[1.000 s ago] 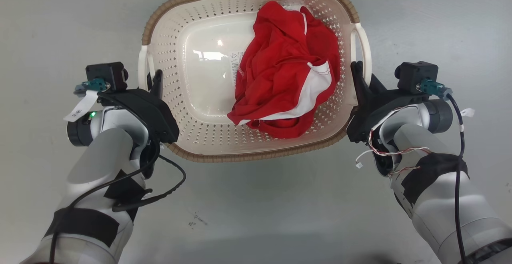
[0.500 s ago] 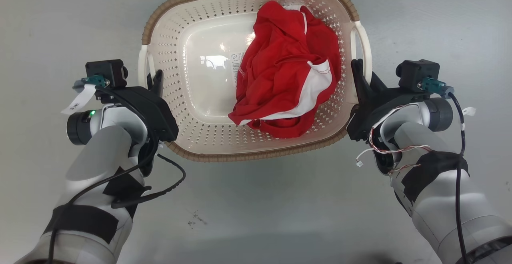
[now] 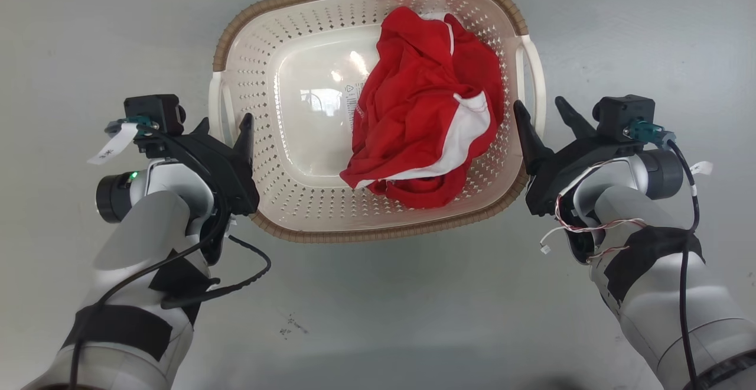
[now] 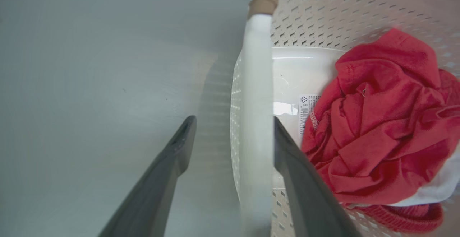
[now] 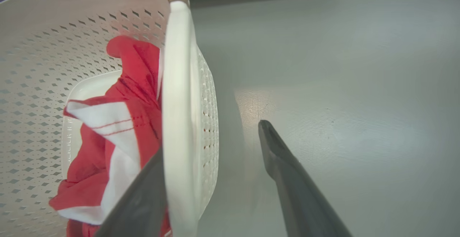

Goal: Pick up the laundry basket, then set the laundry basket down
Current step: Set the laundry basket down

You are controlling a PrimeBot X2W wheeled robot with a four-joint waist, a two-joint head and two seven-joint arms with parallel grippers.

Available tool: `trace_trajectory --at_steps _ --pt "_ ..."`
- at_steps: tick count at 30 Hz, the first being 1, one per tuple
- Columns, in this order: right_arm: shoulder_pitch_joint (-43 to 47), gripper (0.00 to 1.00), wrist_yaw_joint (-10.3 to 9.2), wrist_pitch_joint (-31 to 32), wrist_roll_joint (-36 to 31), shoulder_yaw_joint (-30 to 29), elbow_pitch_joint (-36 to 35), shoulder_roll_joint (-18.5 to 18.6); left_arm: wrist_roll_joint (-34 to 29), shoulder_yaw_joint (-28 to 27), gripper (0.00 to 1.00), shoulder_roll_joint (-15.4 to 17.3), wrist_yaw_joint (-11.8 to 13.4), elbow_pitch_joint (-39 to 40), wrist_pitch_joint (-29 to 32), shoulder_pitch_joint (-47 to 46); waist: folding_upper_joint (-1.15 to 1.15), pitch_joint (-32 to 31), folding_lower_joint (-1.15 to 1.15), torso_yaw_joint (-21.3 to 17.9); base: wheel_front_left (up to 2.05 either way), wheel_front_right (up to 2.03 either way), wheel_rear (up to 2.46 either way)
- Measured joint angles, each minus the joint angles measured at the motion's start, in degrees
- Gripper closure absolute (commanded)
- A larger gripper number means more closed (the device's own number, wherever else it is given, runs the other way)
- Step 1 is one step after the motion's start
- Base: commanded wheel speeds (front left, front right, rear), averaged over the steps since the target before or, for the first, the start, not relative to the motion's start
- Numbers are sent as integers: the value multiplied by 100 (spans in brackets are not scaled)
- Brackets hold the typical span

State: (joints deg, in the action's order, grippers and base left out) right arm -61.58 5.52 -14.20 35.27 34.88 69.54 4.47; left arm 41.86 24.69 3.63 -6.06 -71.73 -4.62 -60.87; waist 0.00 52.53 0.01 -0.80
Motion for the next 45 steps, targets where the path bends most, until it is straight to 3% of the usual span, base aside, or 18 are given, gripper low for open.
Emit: trace_trajectory --at_steps 13,27,39,45 --pt "66 0 102 -9 0 41 -224 -3 -70 221 0 -58 -54 76 -347 45 0 -358 0 64 0 0 0" --pt "1012 0 96 -10 5 -297 -938 87 -303 353 0 -7 -100 491 -967 661 0 -1303 -2 40 0 0 0" --pt "1958 0 -203 -24 -307 -525 -1961 413 -369 99 0 197 -82 1577 -969 1487 -1 -2373 -2 -24 0 0 0" --pt "2309 0 -363 -27 -506 -626 -2581 583 -597 -73 0 368 124 2354 -969 2024 -1 -2854 -2 -19 0 0 0"
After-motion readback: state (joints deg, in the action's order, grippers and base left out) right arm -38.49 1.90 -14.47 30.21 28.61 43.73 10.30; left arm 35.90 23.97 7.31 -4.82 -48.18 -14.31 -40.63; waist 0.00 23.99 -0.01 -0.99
